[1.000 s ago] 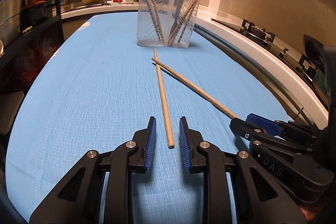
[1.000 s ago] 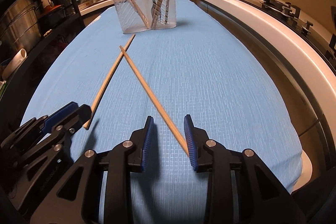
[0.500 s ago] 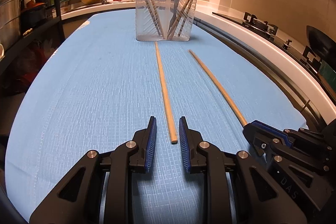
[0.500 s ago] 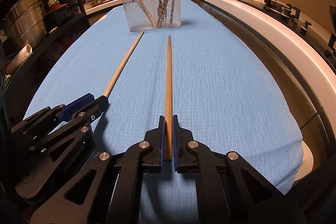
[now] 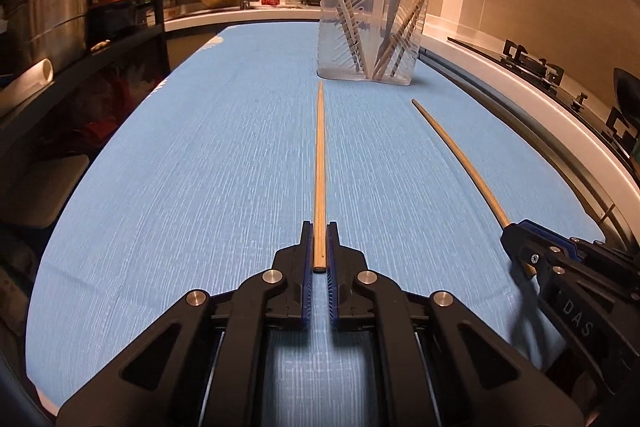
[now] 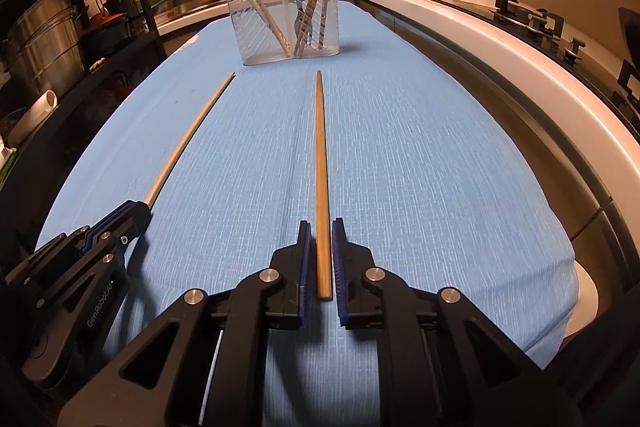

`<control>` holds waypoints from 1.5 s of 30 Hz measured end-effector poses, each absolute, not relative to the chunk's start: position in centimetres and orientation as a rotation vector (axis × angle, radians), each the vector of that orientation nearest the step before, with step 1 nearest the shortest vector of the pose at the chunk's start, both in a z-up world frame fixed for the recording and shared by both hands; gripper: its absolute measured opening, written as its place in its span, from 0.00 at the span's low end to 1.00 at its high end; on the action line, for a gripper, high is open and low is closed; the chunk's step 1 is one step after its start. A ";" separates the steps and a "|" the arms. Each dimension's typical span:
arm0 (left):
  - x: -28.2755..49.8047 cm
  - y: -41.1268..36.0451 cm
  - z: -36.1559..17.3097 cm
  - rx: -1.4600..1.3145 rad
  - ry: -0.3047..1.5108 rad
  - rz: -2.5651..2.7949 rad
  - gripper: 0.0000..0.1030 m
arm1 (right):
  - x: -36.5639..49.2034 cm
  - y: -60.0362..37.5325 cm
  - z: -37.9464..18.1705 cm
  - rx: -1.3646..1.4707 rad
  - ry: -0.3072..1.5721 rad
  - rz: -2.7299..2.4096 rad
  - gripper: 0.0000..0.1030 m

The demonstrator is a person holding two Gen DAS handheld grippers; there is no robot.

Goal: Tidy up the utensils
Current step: 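Grasp a wooden chopstick with the left gripper while the right gripper grasps the other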

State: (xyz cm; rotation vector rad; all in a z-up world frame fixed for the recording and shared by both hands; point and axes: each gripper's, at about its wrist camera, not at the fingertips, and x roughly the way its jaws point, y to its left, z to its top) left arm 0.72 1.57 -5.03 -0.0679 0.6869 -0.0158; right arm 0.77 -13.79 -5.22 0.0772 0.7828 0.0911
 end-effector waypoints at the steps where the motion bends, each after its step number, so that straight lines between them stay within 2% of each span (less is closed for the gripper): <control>1: 0.7 1.5 -5.1 -0.063 0.683 -0.016 0.06 | 0.6 -13.8 -5.2 0.078 0.779 0.087 0.12; 7: 1.1 1.2 -5.1 -0.038 0.663 -0.008 0.07 | 0.5 -13.5 -5.3 0.057 0.764 0.078 0.12; 10: 1.2 1.1 -5.1 -0.028 0.658 -0.007 0.06 | 0.5 -13.6 -5.4 0.061 0.760 0.086 0.06; 38: 0.5 1.4 -5.5 -0.035 0.615 0.014 0.06 | 0.9 -13.3 -5.5 0.069 0.741 0.078 0.06; 45: -0.4 1.6 -3.7 -0.008 0.572 0.006 0.06 | 0.4 -13.9 -4.4 0.082 0.726 0.072 0.06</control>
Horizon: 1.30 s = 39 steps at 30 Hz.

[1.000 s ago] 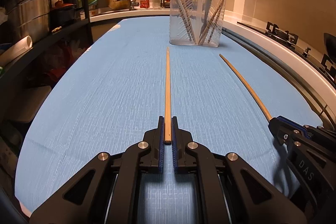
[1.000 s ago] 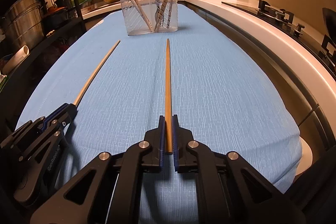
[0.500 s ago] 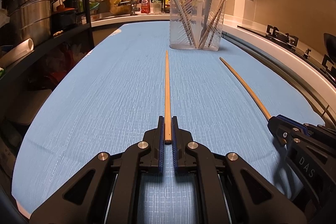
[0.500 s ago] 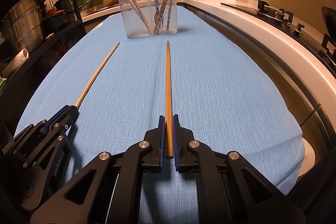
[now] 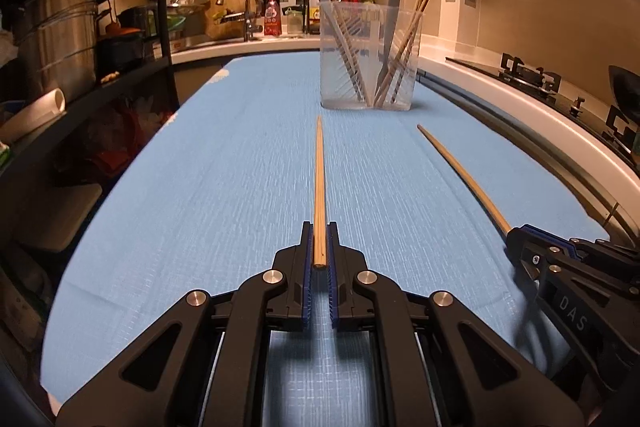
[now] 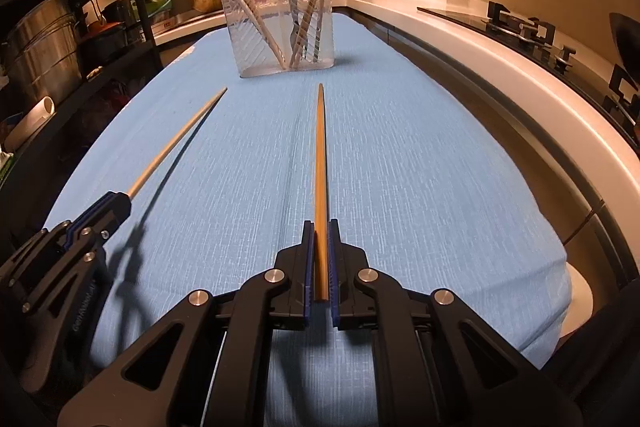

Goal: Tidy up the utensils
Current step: 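Grasp a wooden chopstick with the left gripper while the right gripper grasps the other, then lift both held chopsticks upright and carry them over the clear container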

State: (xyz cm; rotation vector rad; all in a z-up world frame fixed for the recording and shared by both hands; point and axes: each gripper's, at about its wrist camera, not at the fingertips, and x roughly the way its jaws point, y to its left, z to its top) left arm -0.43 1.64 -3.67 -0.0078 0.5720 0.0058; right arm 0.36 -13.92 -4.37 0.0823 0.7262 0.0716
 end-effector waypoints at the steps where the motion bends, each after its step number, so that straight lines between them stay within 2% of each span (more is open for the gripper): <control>1: -0.7 1.7 -3.3 -0.001 0.561 0.007 0.06 | 0.2 -14.0 -4.1 0.081 0.718 0.071 0.06; 14: -2.9 1.7 0.6 0.013 0.456 0.002 0.06 | -1.8 -14.8 0.3 0.061 0.604 0.086 0.06; 31: -2.6 2.1 9.2 0.047 0.286 -0.026 0.06 | -2.4 -15.8 10.2 0.018 0.345 0.106 0.06; 39: -0.6 2.2 12.4 0.025 0.301 -0.049 0.06 | 0.2 -15.6 13.9 0.024 0.316 0.126 0.06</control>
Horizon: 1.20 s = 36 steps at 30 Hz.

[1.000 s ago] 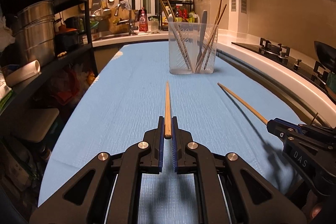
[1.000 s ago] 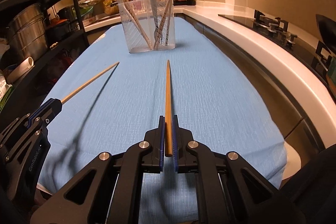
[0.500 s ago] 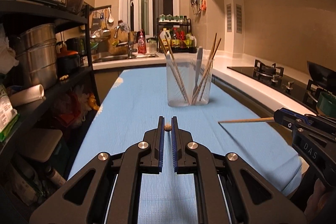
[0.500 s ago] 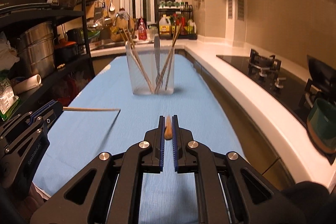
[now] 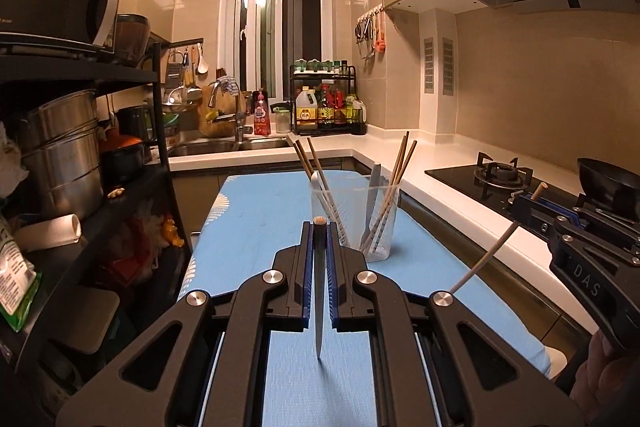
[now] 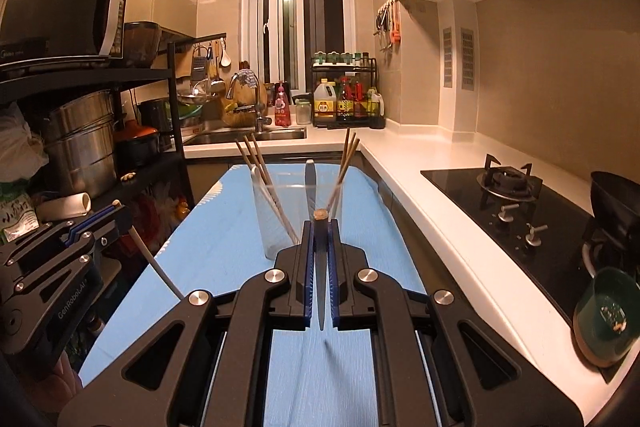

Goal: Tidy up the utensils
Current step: 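Lift both held chopsticks upright and carry them over the clear container, then lower the chopsticks into the clear container and open both grippers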

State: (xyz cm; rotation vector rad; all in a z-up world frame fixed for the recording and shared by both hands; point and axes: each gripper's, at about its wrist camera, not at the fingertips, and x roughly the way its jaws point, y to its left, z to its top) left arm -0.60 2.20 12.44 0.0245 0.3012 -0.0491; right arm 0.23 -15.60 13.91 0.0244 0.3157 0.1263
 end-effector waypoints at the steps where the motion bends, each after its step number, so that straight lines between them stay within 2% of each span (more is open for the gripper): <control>1: -0.1 2.2 12.8 0.021 0.311 -0.051 0.06 | 0.6 -15.5 14.3 0.027 0.315 0.127 0.06; 17: 6.5 2.6 17.2 -0.023 0.415 -0.076 0.06 | 7.7 -15.3 19.8 0.001 0.344 0.141 0.06; 29: 15.3 3.8 25.9 -0.055 0.402 -0.164 0.06 | 16.4 -14.7 27.4 0.005 0.306 0.183 0.06; 36: 19.6 2.4 27.4 -0.056 0.369 -0.185 0.06 | 21.0 -13.9 26.1 -0.024 0.361 0.194 0.06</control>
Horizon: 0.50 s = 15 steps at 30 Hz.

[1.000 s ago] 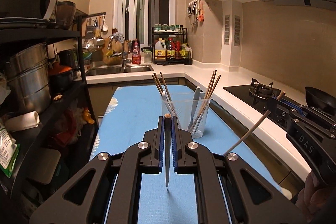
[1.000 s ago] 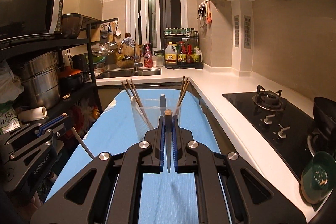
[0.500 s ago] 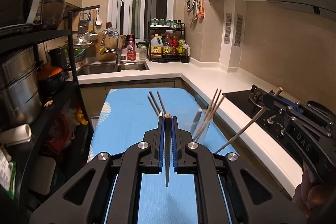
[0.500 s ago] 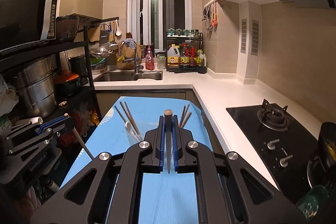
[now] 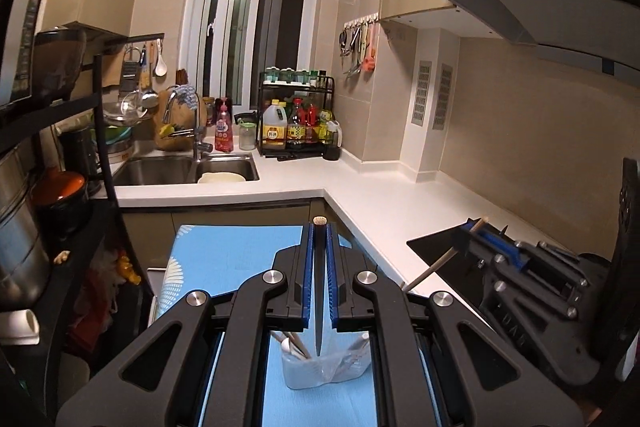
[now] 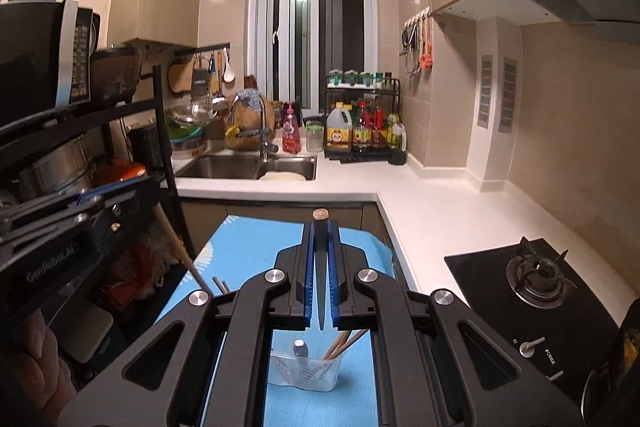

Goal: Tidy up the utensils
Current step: 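Lower the chopsticks into the clear container and open both grippers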

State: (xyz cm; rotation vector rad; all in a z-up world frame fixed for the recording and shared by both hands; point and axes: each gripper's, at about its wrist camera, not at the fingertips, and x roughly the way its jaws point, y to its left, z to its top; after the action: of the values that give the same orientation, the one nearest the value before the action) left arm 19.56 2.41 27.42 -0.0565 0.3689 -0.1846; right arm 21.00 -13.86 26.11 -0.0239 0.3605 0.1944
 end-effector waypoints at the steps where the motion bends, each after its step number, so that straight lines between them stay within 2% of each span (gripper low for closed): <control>1: 20.3 2.3 27.0 -0.051 0.381 -0.182 0.06 | 21.3 -13.8 25.5 -0.023 0.373 0.196 0.06; 11: 24.2 1.8 22.1 0.014 0.509 -0.151 0.06 | 23.9 -13.9 22.0 -0.014 0.450 0.202 0.07; 13: 24.7 1.6 21.4 0.019 0.532 -0.156 0.06 | 24.2 -13.8 21.7 -0.013 0.471 0.212 0.10; 15: 25.0 1.5 21.0 0.017 0.552 -0.174 0.10 | 24.1 -13.8 21.6 -0.020 0.476 0.212 0.26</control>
State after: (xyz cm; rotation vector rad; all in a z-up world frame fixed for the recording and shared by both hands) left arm 24.99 1.54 21.04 0.0171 0.5517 -0.1743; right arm 24.08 -13.75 21.57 -0.0203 0.4758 0.2116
